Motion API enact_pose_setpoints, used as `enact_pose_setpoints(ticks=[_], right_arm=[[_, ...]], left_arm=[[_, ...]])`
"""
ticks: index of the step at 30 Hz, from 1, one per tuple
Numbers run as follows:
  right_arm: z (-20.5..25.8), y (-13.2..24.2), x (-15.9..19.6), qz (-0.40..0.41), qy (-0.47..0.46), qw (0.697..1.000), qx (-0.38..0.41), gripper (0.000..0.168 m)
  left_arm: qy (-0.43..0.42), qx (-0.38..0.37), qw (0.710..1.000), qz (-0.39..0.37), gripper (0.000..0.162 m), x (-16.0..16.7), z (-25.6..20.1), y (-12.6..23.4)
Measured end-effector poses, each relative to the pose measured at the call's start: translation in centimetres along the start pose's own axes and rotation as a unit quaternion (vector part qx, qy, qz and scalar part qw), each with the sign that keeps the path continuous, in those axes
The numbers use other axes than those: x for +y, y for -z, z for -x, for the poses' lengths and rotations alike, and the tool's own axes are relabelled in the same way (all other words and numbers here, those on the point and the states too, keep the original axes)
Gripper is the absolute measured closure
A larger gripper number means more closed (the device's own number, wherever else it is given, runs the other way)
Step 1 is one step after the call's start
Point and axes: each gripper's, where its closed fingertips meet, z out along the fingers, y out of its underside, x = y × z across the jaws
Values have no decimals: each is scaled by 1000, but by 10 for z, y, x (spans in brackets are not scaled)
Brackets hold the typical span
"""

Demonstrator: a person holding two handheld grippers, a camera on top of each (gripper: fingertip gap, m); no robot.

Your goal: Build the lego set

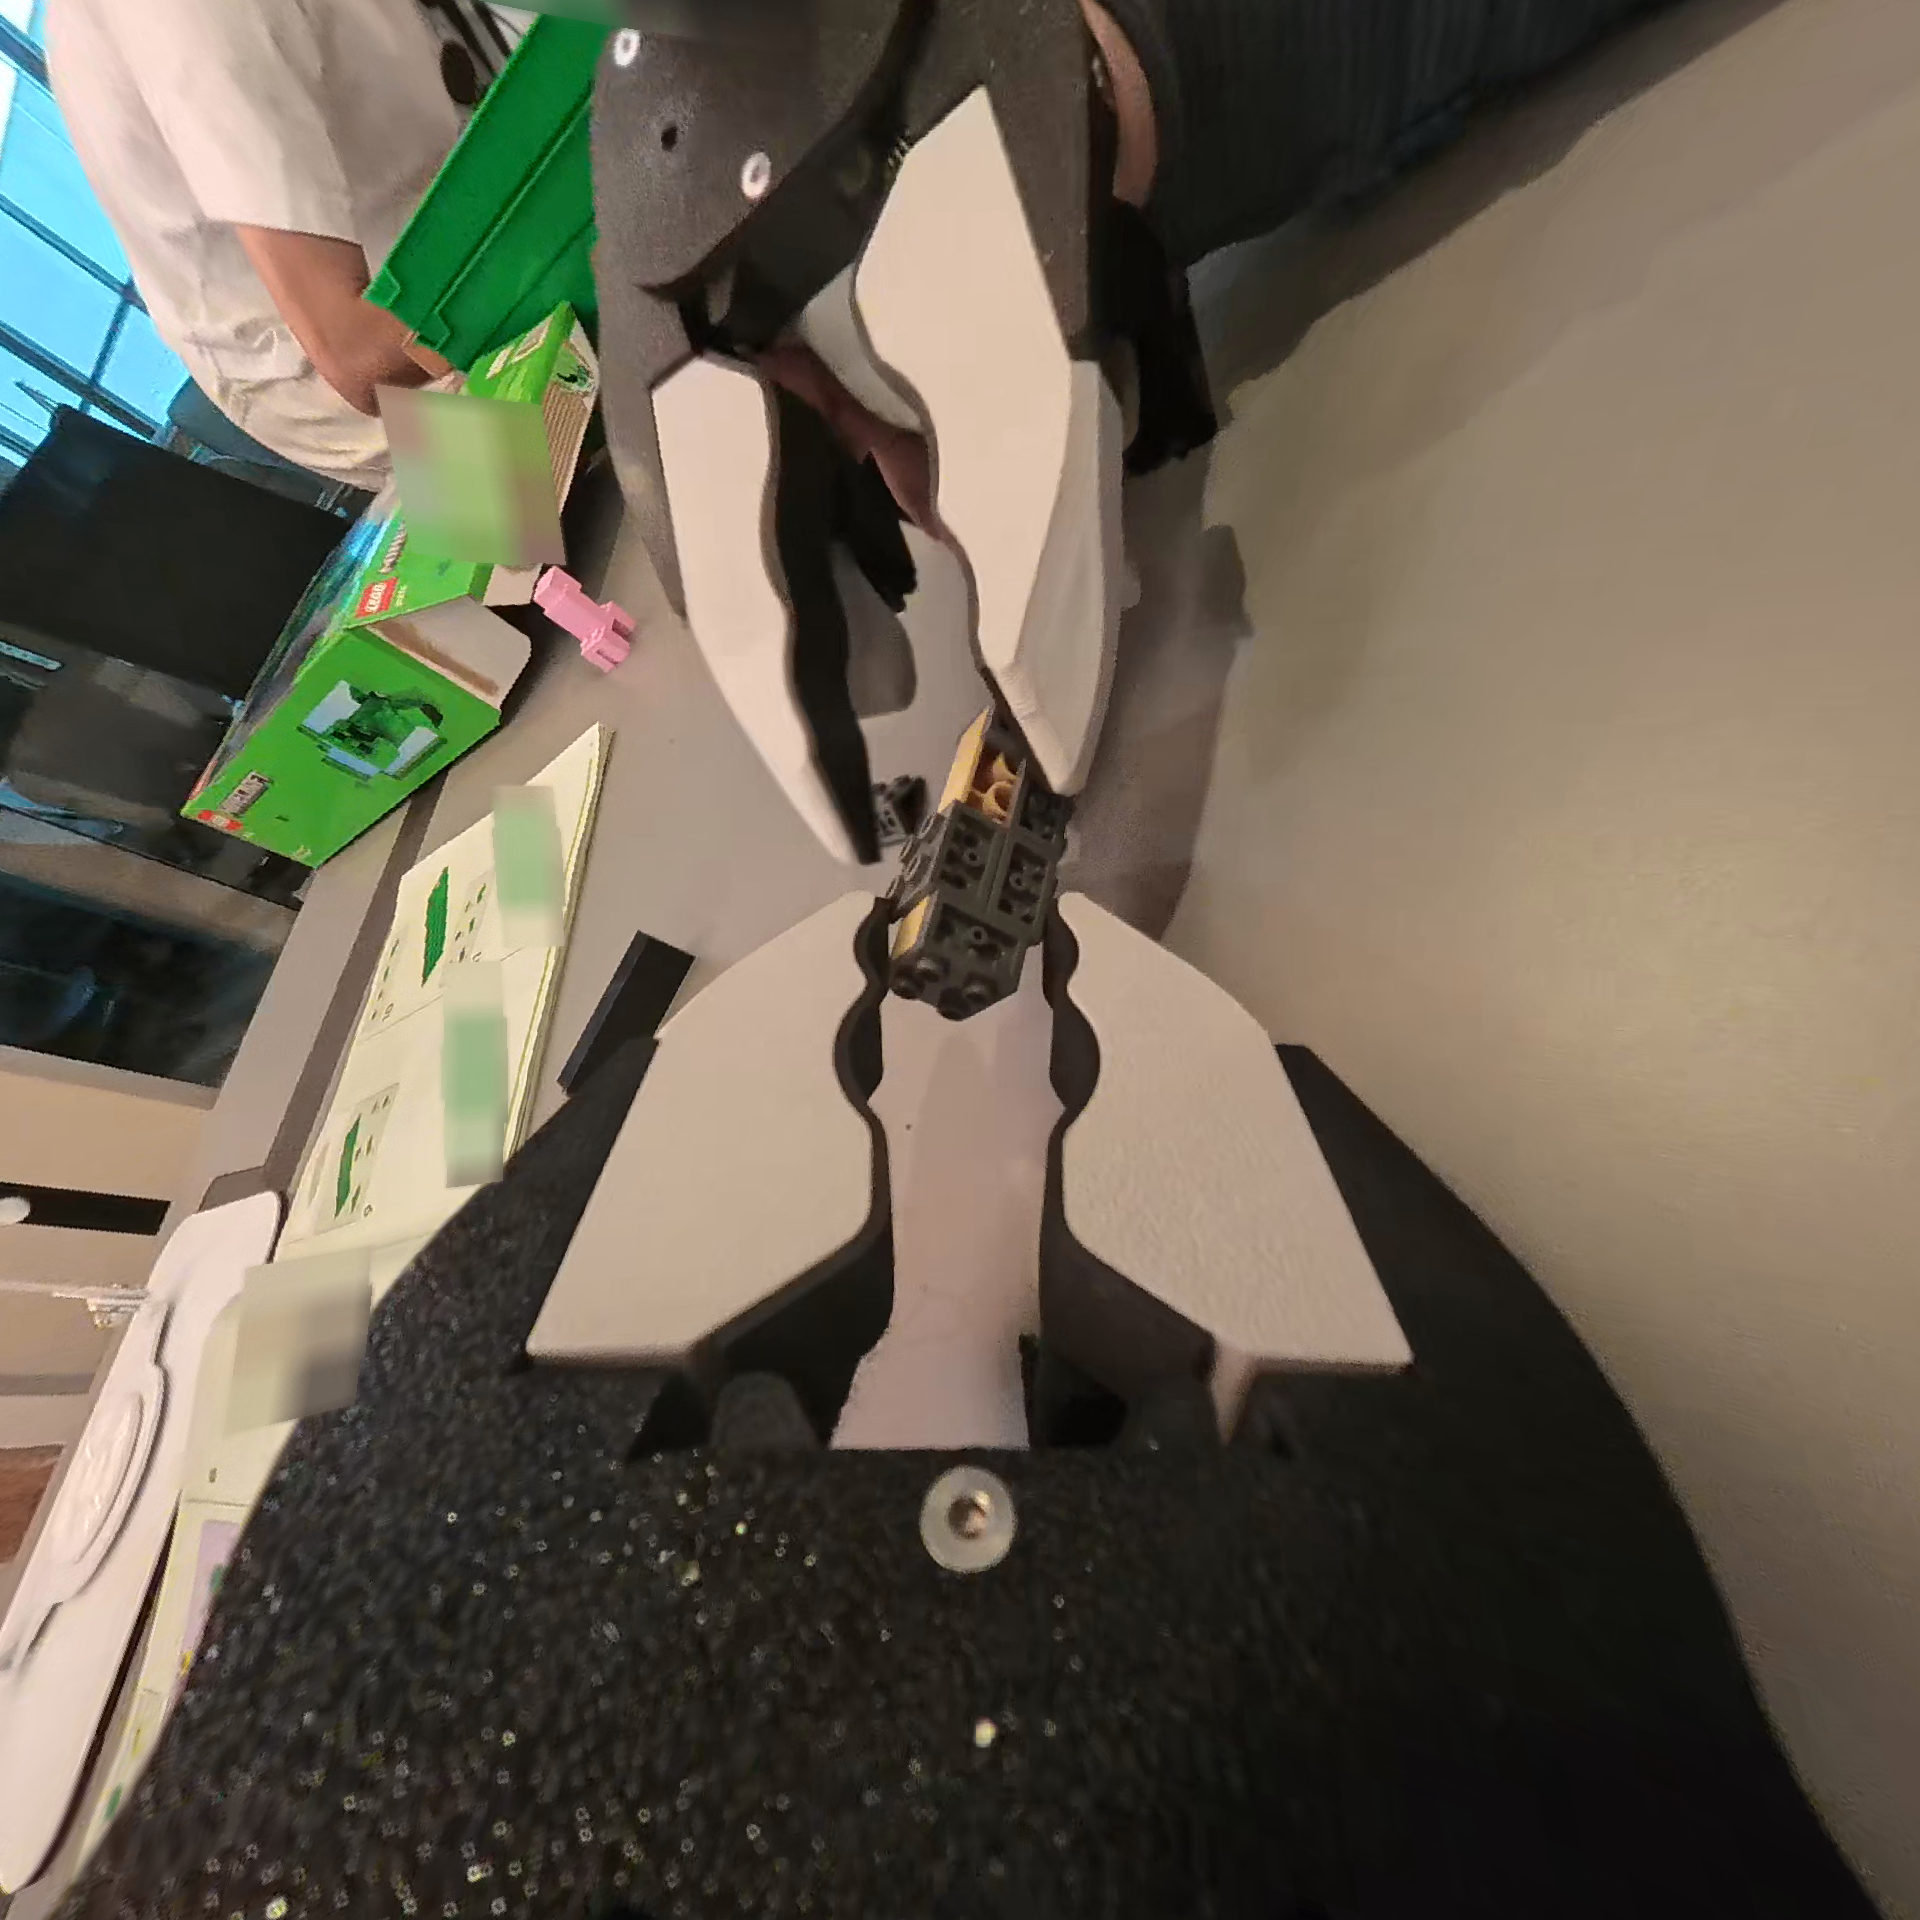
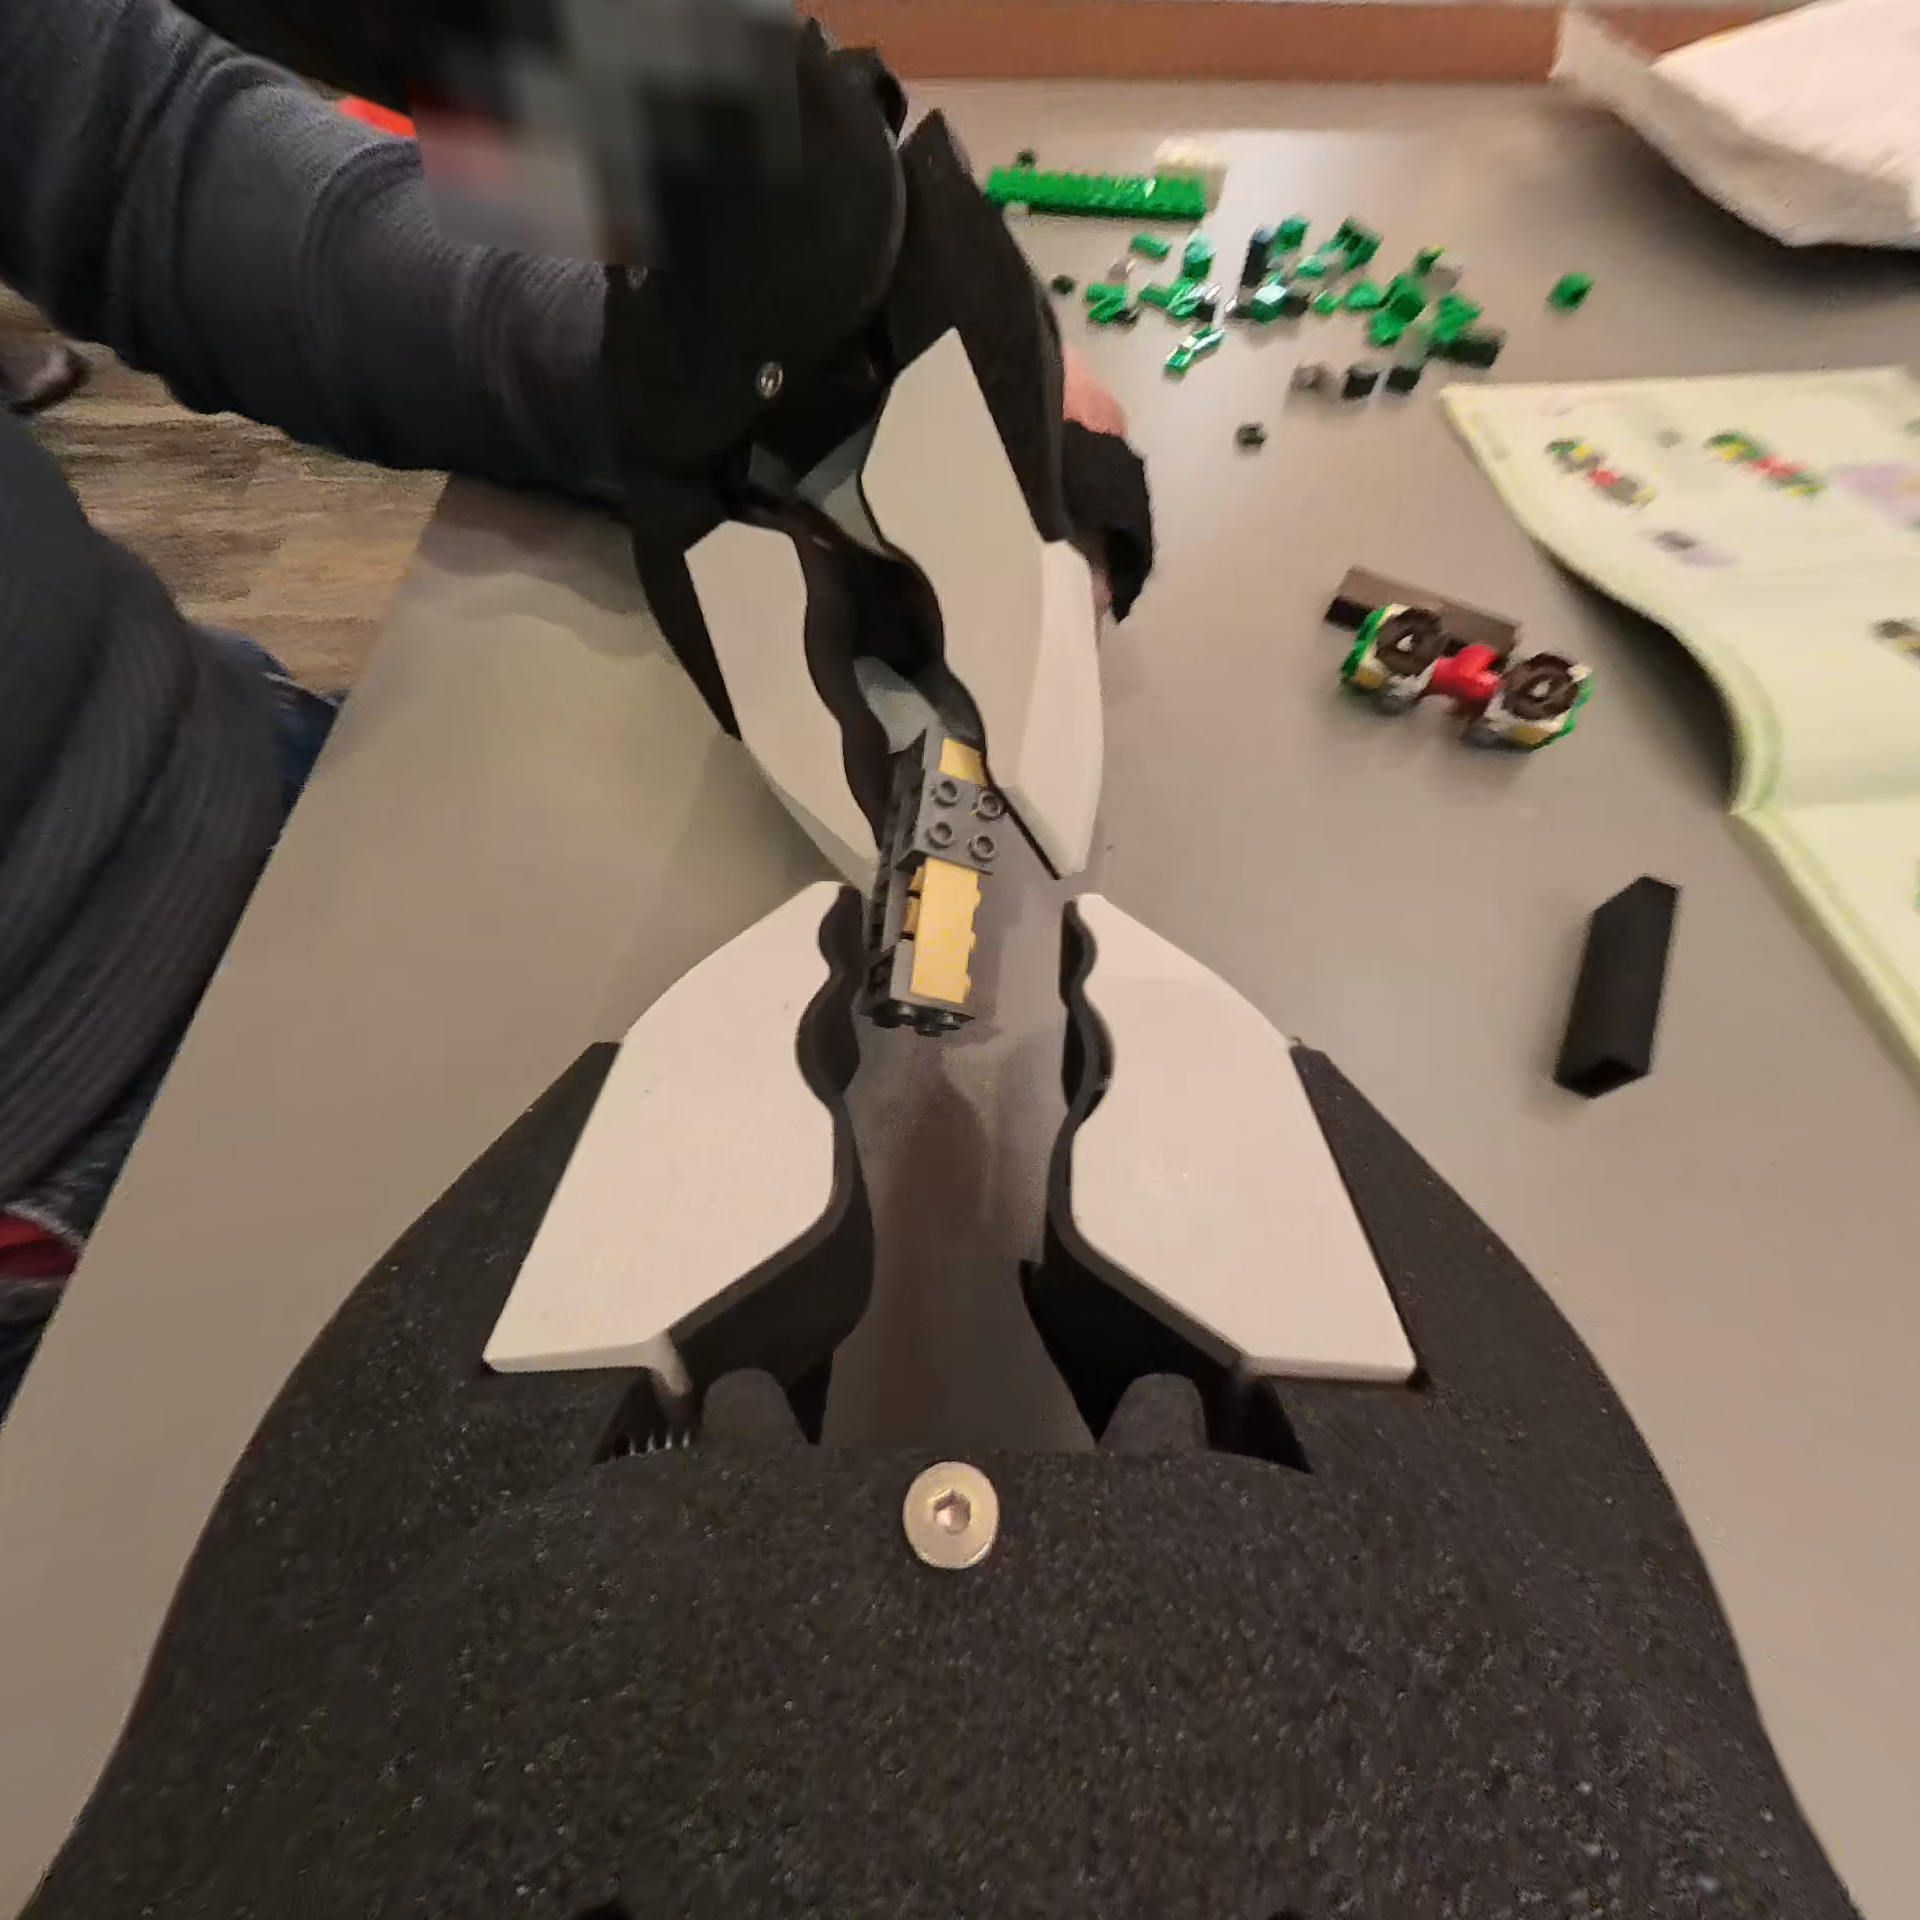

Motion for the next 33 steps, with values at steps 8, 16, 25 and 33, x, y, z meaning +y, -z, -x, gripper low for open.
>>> enact_pose_setpoints(ticks=[8, 16, 25, 33], right_arm=[[1, 0, 1, 5, 6, 1000, 3, 152], [-2, 1, -15, -38, 158, 983, 88, 152], [-2, -1, -14, -31, 182, 978, 98, 152], [-3, -1, -11, -22, 186, 977, 101, 152]], left_arm=[[39, -8, 999, -13, 127, -3, 8, 3], [118, 14, 990, -70, 125, -14, 17, 15], [110, 6, 991, -73, 123, -15, 17, 15], [135, 8, 985, -104, 118, -22, 22, 20]])
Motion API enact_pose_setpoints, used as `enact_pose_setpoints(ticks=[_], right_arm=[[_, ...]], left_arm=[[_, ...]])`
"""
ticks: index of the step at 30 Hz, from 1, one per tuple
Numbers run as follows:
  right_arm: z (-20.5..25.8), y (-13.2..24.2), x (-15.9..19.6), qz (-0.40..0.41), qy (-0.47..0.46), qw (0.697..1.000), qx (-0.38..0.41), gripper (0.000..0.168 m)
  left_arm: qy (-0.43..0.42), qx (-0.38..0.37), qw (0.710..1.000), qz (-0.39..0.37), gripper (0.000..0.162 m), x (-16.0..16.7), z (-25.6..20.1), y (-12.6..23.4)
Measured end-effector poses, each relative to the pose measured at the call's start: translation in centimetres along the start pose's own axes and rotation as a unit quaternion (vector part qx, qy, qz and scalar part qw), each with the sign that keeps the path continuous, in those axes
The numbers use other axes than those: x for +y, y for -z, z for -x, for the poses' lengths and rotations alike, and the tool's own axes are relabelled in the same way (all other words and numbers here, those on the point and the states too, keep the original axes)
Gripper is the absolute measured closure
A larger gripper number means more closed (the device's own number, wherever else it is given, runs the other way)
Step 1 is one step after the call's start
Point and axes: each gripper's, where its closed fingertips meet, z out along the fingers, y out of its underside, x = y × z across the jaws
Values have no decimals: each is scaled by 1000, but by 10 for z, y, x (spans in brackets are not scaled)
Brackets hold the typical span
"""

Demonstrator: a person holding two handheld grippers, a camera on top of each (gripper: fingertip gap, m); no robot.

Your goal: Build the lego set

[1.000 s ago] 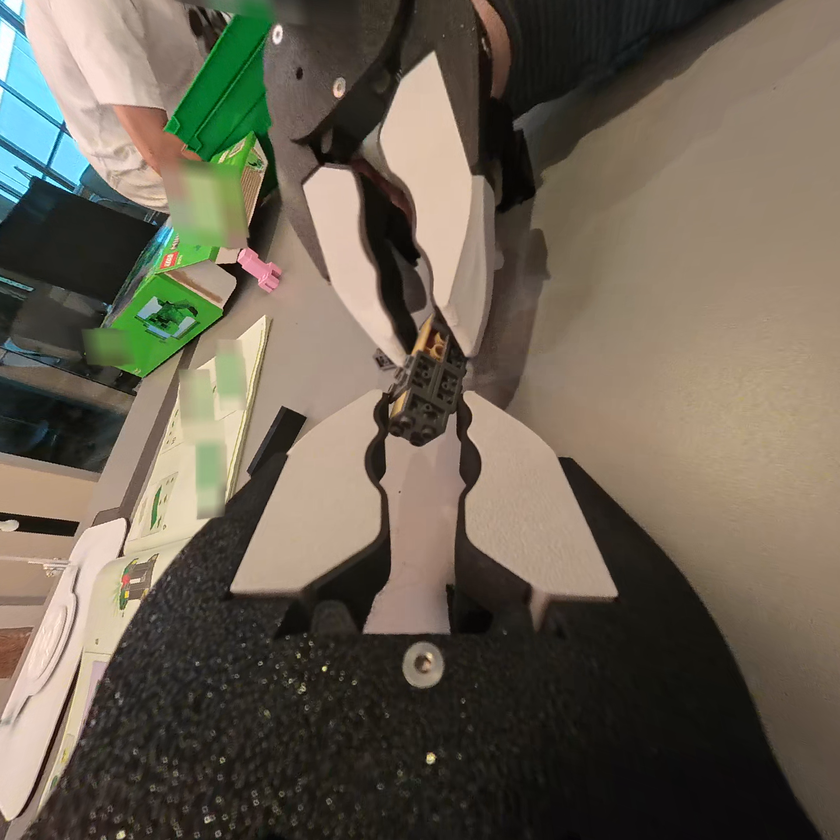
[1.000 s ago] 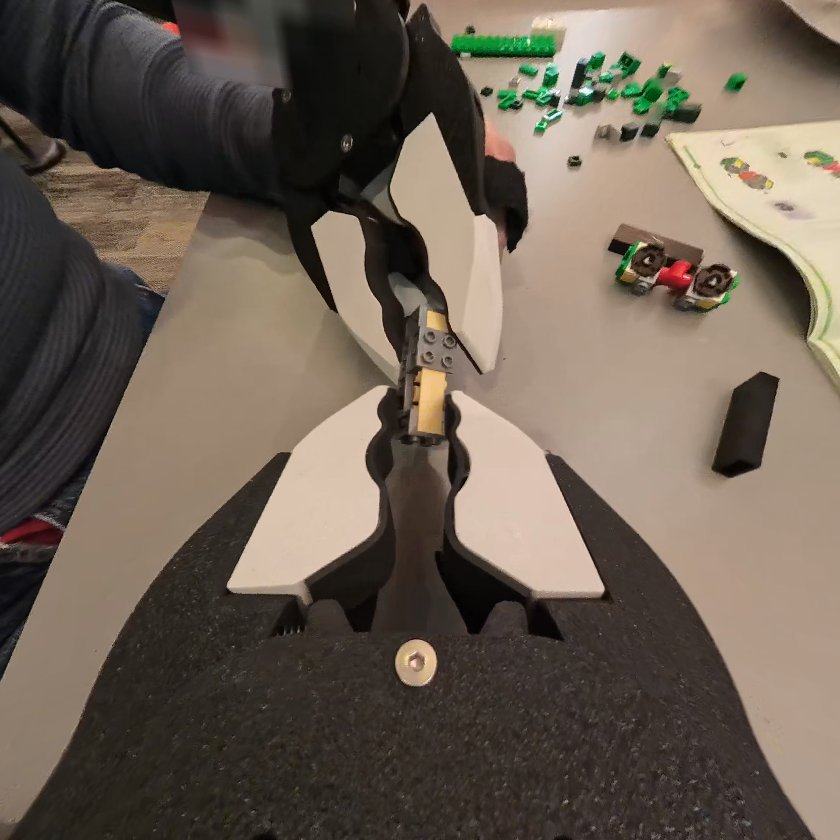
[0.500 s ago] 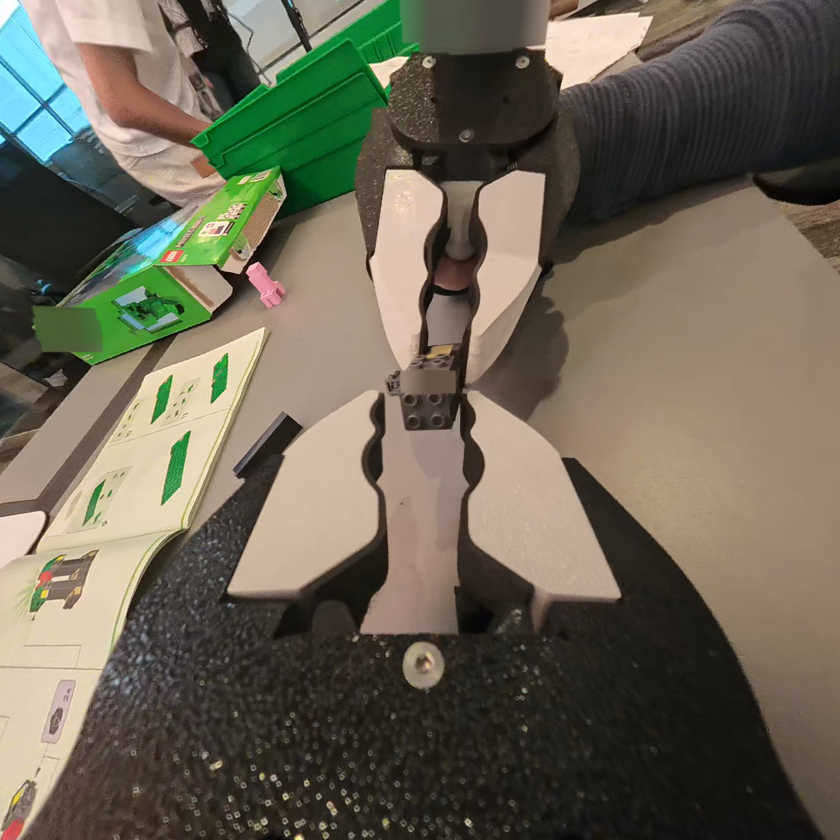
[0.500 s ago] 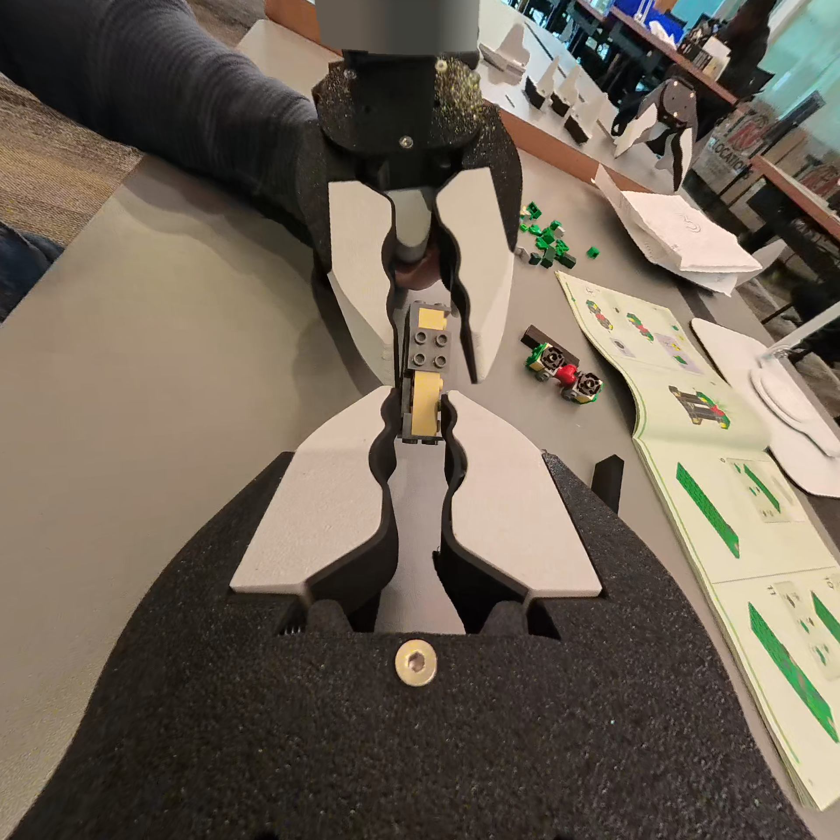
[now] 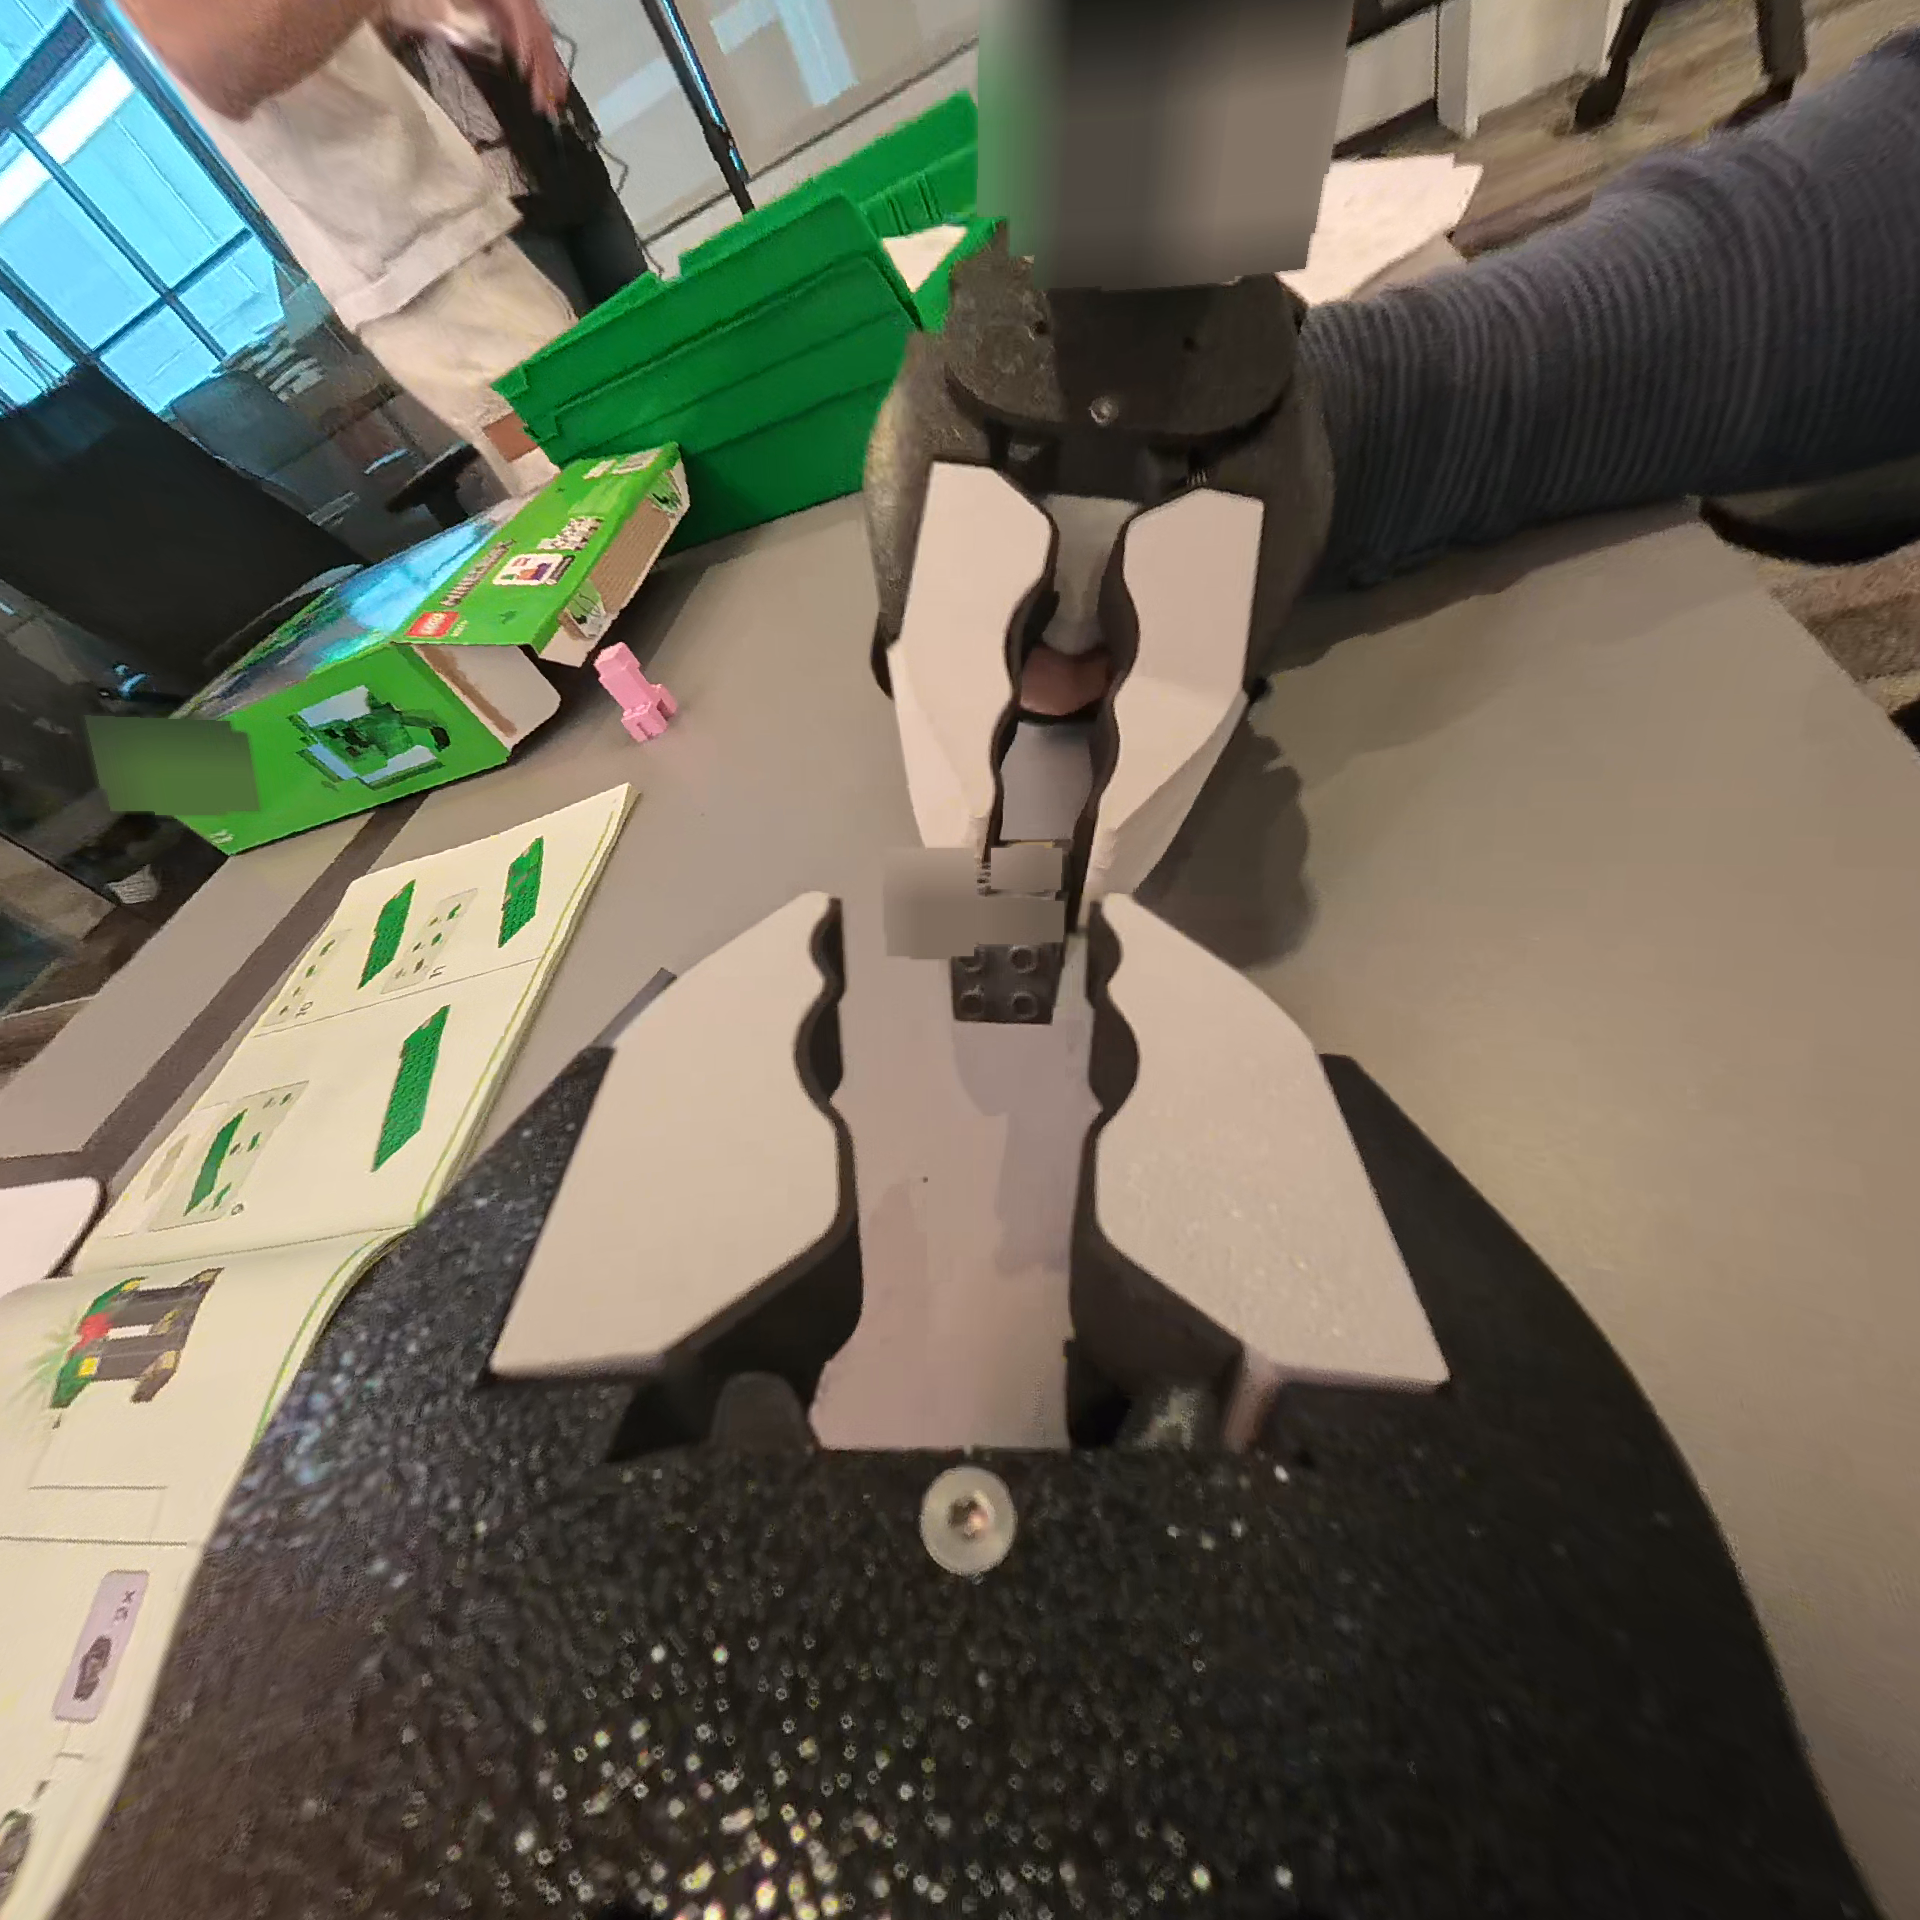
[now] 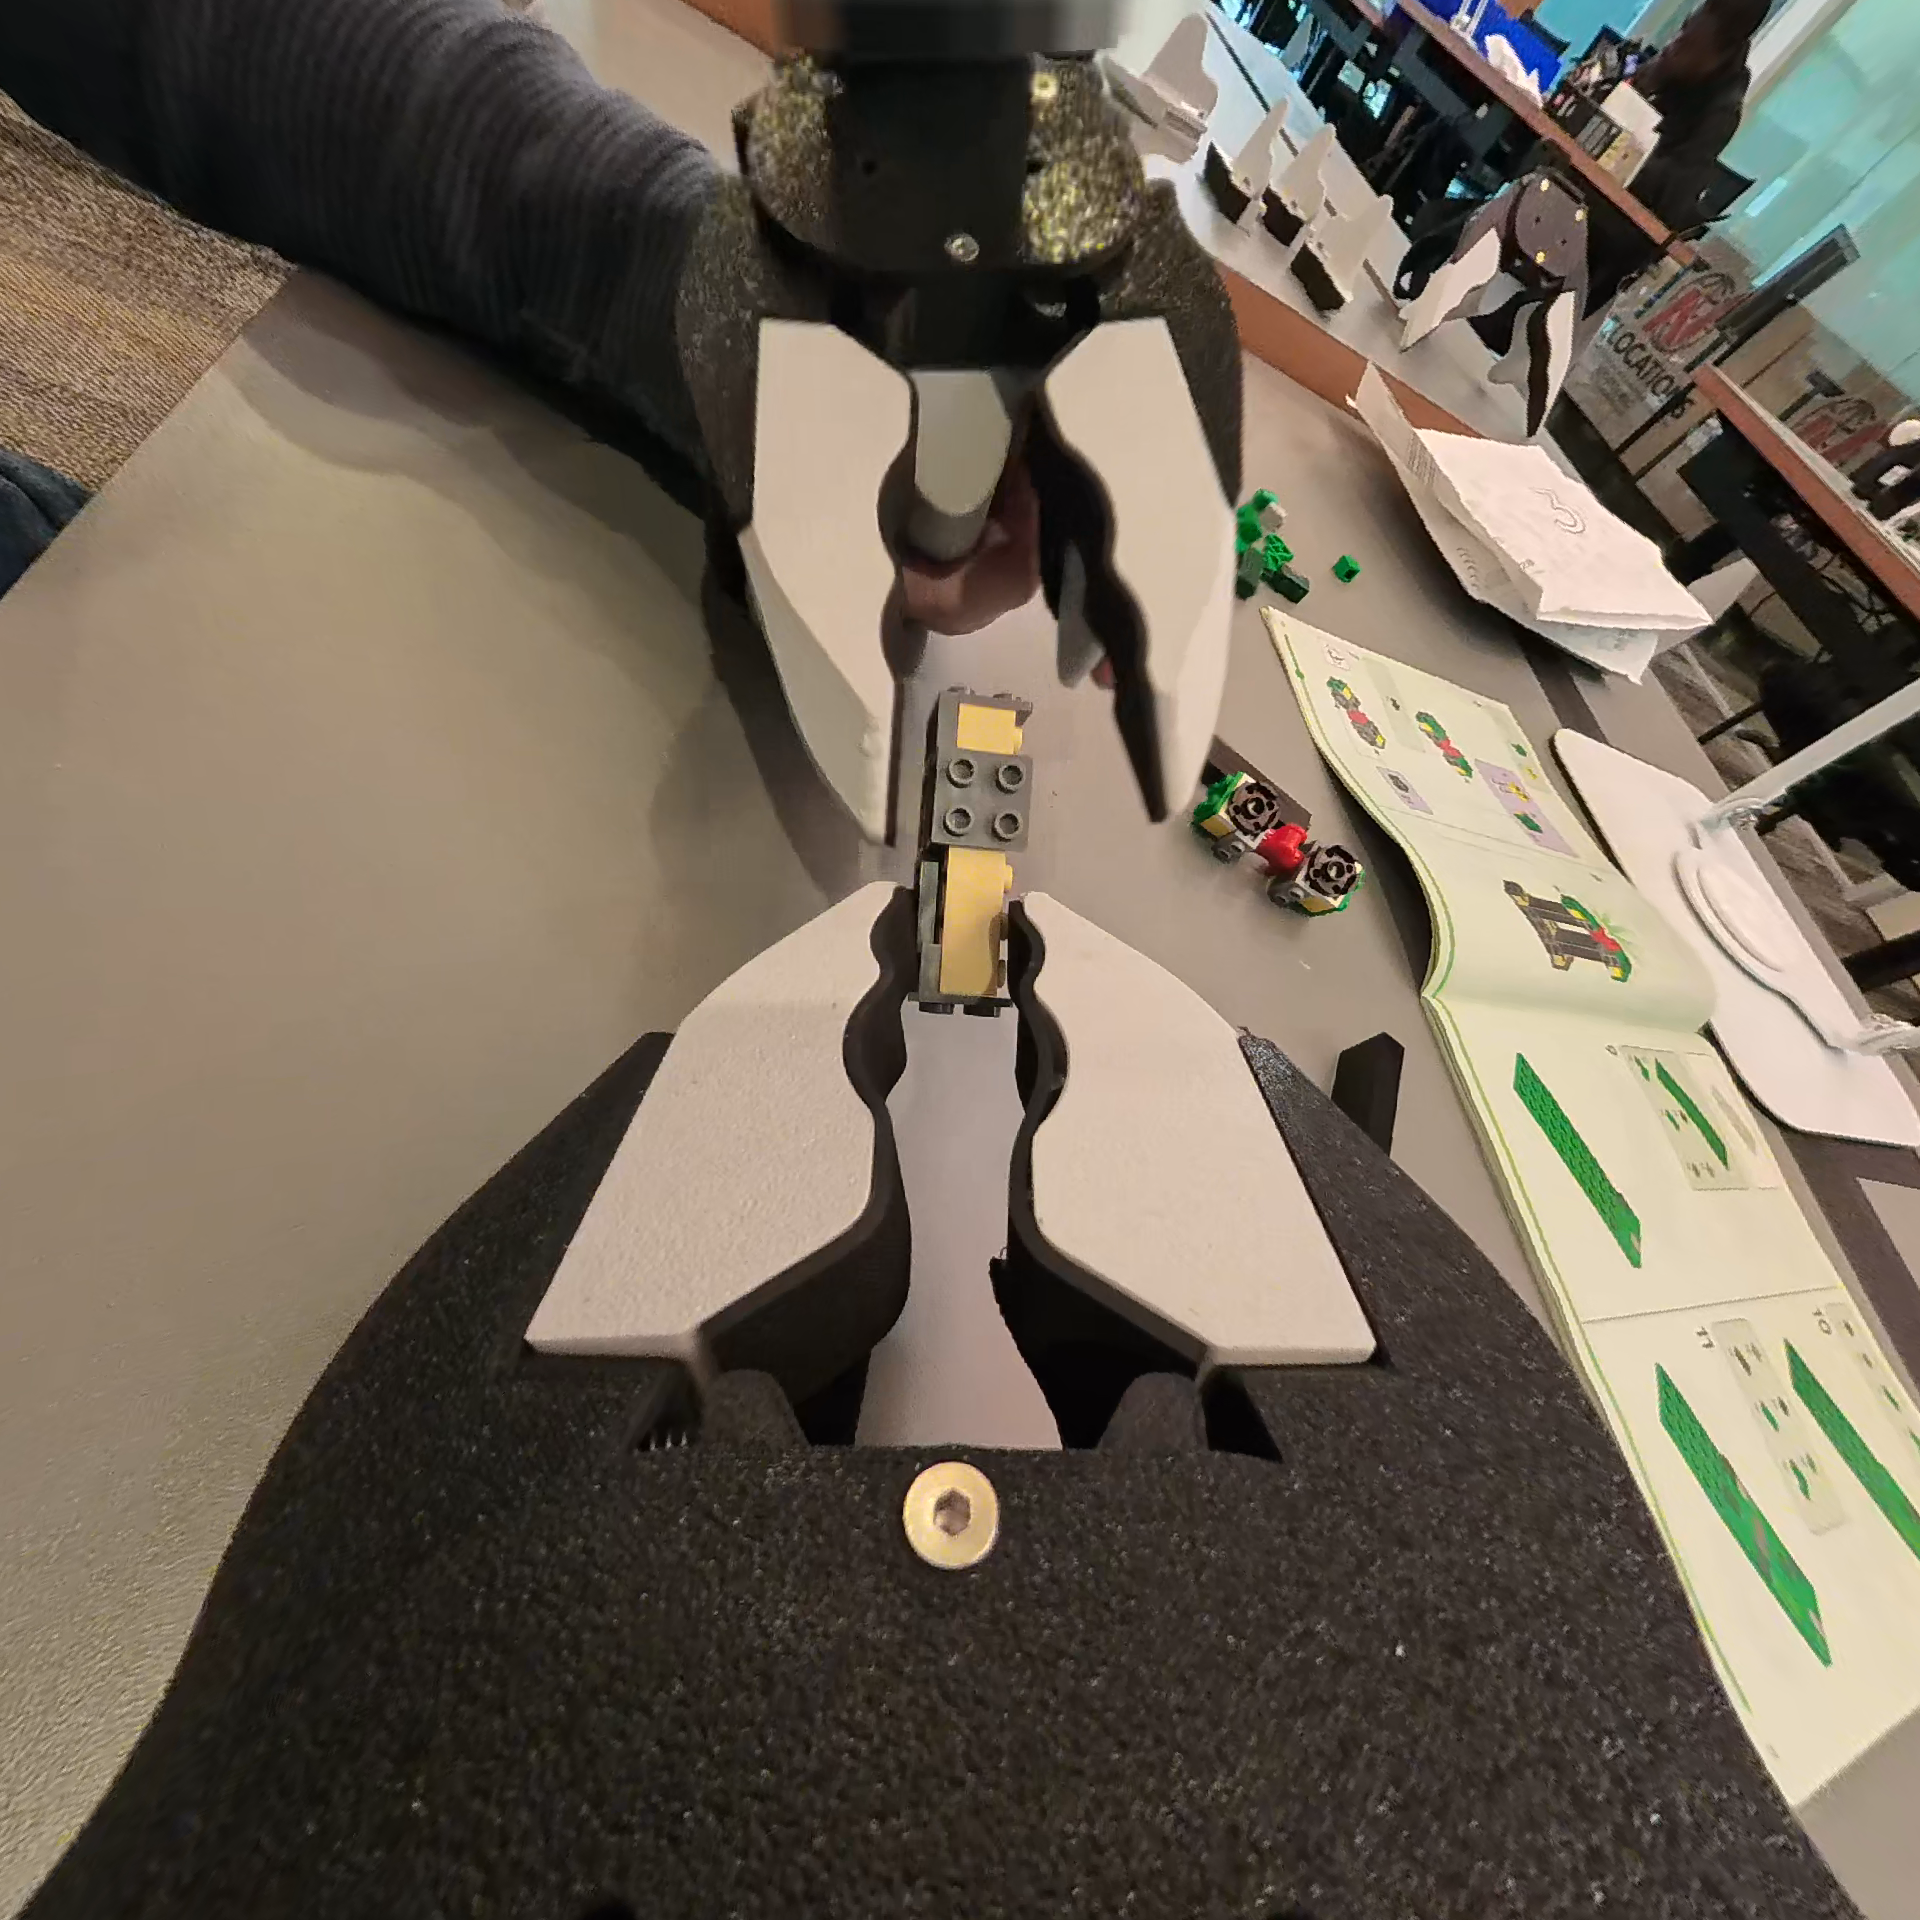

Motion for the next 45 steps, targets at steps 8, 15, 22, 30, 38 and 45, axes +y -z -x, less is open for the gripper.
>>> enact_pose_setpoints(ticks=[8, 15, 22, 30, 38, 45], right_arm=[[1, 0, -3, -8, 4, 1000, 1, 152], [1, -1, -3, -11, 4, 1000, 2, 152], [-1, -1, -5, -16, 7, 1000, 7, 152], [-1, -2, -4, -14, 7, 1000, 8, 152], [-37, 25, 10, 10, -37, 995, 97, 136], [-33, 40, 52, 91, -122, 987, 59, 143]], left_arm=[[33, 38, 998, -23, 130, -6, -5, 5], [26, 38, 999, -11, 134, -3, -7, 3], [16, 34, 999, 2, 140, 0, -8, 0], [4, 38, 999, 6, 145, 1, -10, 0], [-16, -33, 999, 13, 145, 7, 10, 3], [-31, -56, 998, 29, 145, 11, 15, 1]])
